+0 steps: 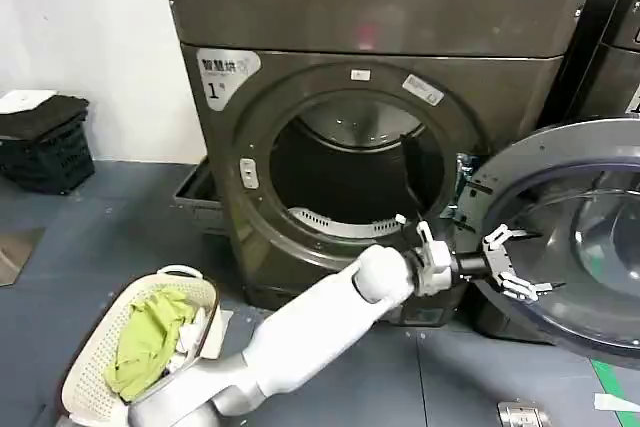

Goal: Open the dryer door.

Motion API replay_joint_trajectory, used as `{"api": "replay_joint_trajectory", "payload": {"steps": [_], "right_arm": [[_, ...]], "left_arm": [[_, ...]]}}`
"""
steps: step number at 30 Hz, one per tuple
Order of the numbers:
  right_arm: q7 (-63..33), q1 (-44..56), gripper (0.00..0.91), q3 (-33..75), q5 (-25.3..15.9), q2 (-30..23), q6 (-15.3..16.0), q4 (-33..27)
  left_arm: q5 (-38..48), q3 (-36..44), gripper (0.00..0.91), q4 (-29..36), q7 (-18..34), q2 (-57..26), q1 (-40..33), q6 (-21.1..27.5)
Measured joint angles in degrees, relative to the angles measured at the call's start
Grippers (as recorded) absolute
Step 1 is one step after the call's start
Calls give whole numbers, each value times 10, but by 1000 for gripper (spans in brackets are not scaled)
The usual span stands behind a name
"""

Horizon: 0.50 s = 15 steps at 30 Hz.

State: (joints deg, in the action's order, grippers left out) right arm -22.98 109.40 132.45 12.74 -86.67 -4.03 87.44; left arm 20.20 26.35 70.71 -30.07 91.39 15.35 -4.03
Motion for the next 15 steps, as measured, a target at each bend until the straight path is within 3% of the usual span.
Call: {"api": "replay_joint_trajectory", "payload": {"steps": [7, 15], "right_arm": [[3, -5, 907, -3, -1, 1, 4, 3], [4, -15, 907, -9, -2, 11, 5, -1]], "left_arm": [[-1, 0, 907, 10, -2, -7, 8, 9], [-1, 9, 907, 67, -2, -49, 32, 21]]}}
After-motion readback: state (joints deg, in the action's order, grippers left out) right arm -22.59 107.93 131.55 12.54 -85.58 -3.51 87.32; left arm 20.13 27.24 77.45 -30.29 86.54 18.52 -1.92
